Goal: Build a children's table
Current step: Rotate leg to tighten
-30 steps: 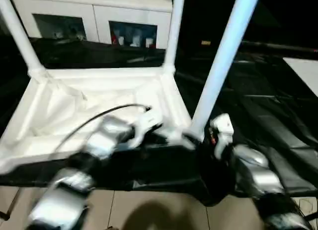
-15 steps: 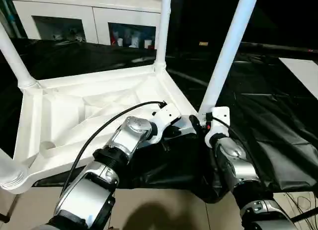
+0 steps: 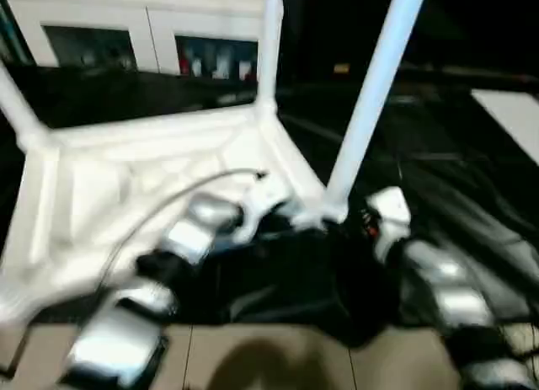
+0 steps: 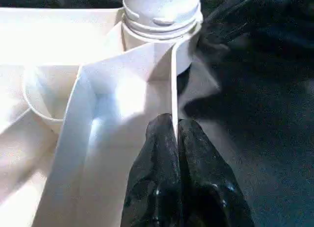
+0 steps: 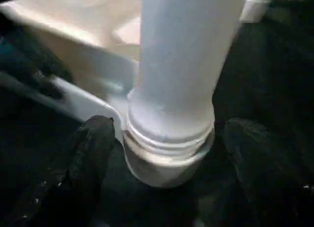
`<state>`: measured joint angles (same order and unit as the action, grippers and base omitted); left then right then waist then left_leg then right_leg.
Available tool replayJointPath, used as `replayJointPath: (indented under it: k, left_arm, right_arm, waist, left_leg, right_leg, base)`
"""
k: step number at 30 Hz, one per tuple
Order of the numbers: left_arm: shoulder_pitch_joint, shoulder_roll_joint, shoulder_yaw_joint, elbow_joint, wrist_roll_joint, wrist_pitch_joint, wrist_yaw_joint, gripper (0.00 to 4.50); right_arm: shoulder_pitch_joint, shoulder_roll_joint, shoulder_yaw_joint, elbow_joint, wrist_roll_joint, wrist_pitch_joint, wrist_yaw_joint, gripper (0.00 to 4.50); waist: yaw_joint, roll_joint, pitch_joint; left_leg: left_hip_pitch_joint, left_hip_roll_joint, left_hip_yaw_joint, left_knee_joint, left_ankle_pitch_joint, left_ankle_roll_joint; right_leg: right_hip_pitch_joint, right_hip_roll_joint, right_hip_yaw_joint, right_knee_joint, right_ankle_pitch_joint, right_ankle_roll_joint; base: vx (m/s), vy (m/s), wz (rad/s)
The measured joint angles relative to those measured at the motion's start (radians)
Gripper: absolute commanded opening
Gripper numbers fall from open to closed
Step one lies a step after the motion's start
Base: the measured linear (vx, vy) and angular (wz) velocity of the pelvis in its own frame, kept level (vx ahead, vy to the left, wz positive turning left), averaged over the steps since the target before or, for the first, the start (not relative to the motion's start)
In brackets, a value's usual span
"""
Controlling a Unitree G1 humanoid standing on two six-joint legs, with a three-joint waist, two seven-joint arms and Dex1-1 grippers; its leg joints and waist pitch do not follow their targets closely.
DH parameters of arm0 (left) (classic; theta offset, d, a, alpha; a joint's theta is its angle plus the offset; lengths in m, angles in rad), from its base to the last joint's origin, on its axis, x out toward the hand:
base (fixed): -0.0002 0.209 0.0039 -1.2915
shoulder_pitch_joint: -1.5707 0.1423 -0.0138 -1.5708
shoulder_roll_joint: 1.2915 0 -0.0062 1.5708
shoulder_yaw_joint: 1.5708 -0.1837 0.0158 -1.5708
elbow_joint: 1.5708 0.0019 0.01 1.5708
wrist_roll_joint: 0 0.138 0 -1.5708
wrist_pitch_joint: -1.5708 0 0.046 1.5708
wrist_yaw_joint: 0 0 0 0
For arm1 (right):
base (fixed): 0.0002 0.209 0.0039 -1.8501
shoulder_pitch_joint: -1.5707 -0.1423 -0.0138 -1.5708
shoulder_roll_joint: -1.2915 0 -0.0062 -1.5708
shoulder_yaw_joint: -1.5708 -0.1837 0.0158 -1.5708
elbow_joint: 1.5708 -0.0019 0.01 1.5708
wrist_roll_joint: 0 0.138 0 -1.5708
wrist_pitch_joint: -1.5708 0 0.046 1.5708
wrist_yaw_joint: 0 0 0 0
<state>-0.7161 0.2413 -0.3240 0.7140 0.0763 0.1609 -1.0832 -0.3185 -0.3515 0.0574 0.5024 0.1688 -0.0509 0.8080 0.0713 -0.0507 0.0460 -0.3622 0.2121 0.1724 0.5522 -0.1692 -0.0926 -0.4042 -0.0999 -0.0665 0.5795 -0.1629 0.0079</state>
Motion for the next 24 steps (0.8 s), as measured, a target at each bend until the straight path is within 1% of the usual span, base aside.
replayJointPath:
  k: [2, 5, 8, 11, 15, 16, 18, 20, 21, 24]
  left_arm:
    - [0.008, 0.015, -0.016, -0.029, -0.008, -0.002, -0.064, 0.00]
    - [0.011, 0.024, -0.029, -0.045, -0.016, -0.002, -0.107, 0.00]
    - [0.012, 0.027, -0.028, -0.051, -0.017, -0.002, -0.114, 0.00]
    - [0.025, 0.040, -0.026, -0.067, -0.020, -0.001, -0.129, 0.00]
    - [0.034, 0.045, -0.026, -0.076, -0.021, -0.001, -0.139, 0.00]
    - [0.035, 0.045, -0.025, -0.076, -0.021, -0.001, -0.139, 0.00]
    - [0.035, 0.045, -0.026, -0.076, -0.021, -0.001, -0.139, 0.00]
    - [0.036, 0.043, -0.027, -0.078, -0.021, 0.000, -0.143, 0.00]
    - [0.036, 0.044, -0.027, -0.078, -0.021, 0.001, -0.143, 0.00]
    - [0.036, 0.042, -0.026, -0.079, -0.021, 0.006, -0.144, 0.00]
  right_arm:
    - [0.008, -0.028, 0.022, -0.025, 0.008, 0.002, 0.067, 3.79]
    - [0.008, -0.042, 0.036, -0.037, 0.016, 0.002, 0.118, 3.79]
    - [0.008, -0.051, 0.041, -0.038, 0.018, 0.003, 0.140, 3.79]
    - [0.007, -0.056, 0.051, -0.049, 0.019, 0.008, 0.171, 3.79]
    - [-0.001, -0.044, 0.059, -0.046, 0.021, 0.008, 0.181, 3.79]
    - [-0.006, -0.033, 0.057, -0.036, 0.026, 0.008, 0.180, 3.54]
    - [-0.017, -0.011, 0.048, -0.020, 0.036, 0.008, 0.177, 3.54]
    - [-0.023, -0.009, 0.048, -0.017, 0.041, 0.008, 0.179, 3.30]
    - [-0.025, -0.006, 0.048, -0.016, 0.044, 0.008, 0.180, 3.30]
    - [-0.026, -0.006, 0.044, -0.013, 0.052, 0.008, 0.180, 3.02]
  waist:
    - [0.017, 0.003, 0.000]
    - [0.027, 0.003, 0.000]
    - [0.029, 0.002, 0.000]
    - [0.027, 0.002, 0.000]
    - [0.027, 0.002, 0.001]
    - [0.027, 0.002, 0.001]
    - [0.026, 0.002, 0.001]
    - [0.028, 0.002, 0.001]
    - [0.028, 0.002, 0.001]
    - [0.029, 0.002, 0.001]
  left_leg:
    - [-0.002, 0.007, 0.000, 0.003, 0.001, 0.000]
    - [-0.002, 0.010, 0.004, 0.005, 0.003, 0.005]
    - [-0.002, 0.010, 0.005, 0.008, 0.002, 0.006]
    - [-0.002, 0.011, 0.005, 0.009, 0.001, 0.005]
    - [0.000, 0.011, 0.005, 0.010, -0.001, 0.001]
    - [0.001, 0.011, 0.005, 0.011, -0.001, 0.001]
    - [0.001, 0.011, 0.005, 0.012, -0.001, 0.000]
    - [0.001, 0.011, 0.005, 0.013, -0.001, 0.000]
    - [0.001, 0.011, 0.005, 0.013, -0.001, 0.000]
    - [0.002, 0.011, 0.006, 0.013, -0.001, 0.000]
  right_leg:
    - [-0.001, 0.006, 0.000, 0.000, -0.002, -0.001]
    - [-0.002, 0.007, -0.001, 0.000, -0.006, -0.005]
    - [-0.002, 0.006, 0.000, 0.000, -0.006, -0.005]
    - [-0.002, 0.006, 0.000, 0.002, -0.006, -0.005]
    - [-0.002, 0.006, 0.001, 0.006, -0.006, -0.005]
    - [-0.002, 0.006, 0.001, 0.007, -0.006, -0.005]
    - [-0.002, 0.006, 0.001, 0.008, -0.006, -0.005]
    - [-0.002, 0.006, 0.002, 0.009, -0.006, -0.005]
    - [-0.002, 0.006, 0.002, 0.010, -0.006, -0.005]
    - [-0.002, 0.006, 0.002, 0.011, -0.007, -0.005]
  base:
    - [0.057, -0.023, 0.01]
    - [0.018, -0.006, 0.00]
    - [0.000, 0.000, 0.00]
    - [0.000, 0.000, 0.00]
    - [0.000, 0.000, 0.00]
    - [0.000, 0.000, 0.00]
    - [0.000, 0.000, 0.00]
    - [0.000, 0.000, 0.00]
    - [0.000, 0.000, 0.00]
    - [0.000, 0.000, 0.00]
